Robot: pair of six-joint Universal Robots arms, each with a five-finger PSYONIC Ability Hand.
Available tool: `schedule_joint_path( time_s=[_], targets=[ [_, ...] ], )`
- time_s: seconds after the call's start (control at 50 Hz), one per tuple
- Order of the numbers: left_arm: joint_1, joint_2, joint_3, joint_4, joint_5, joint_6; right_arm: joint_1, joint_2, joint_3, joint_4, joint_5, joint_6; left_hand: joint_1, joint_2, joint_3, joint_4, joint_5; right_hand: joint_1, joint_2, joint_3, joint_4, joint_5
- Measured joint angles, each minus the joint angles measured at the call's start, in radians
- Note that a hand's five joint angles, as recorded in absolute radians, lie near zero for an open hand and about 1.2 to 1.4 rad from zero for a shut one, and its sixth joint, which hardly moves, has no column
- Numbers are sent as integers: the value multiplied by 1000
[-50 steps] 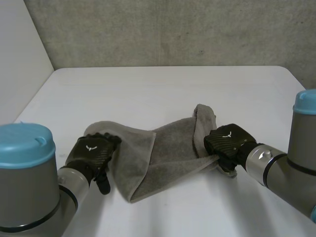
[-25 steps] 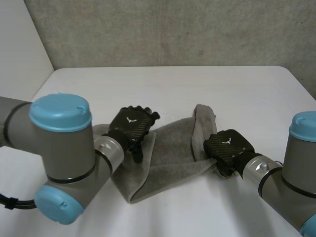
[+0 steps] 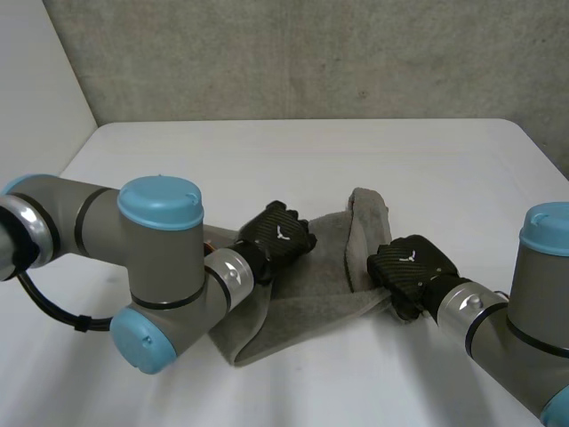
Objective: Fold the towel.
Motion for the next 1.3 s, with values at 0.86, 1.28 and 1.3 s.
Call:
schedule_joint_path(
  time_s=[0.86,1.28,1.3],
  targets=[
    [49,-64,11,-2,-6,48,-9,42,-5,0,3,-35,236,233,234,232,233,0,0,0,0,1],
    [51,238,-100,25,-122,22,-22,47,-84,10,-2,85,633,689,689,687,666,0,0,0,0,1],
    [51,257,-114,32,-121,14,-22,45,-88,11,-2,99,633,690,689,688,666,0,0,0,0,1]
  ],
)
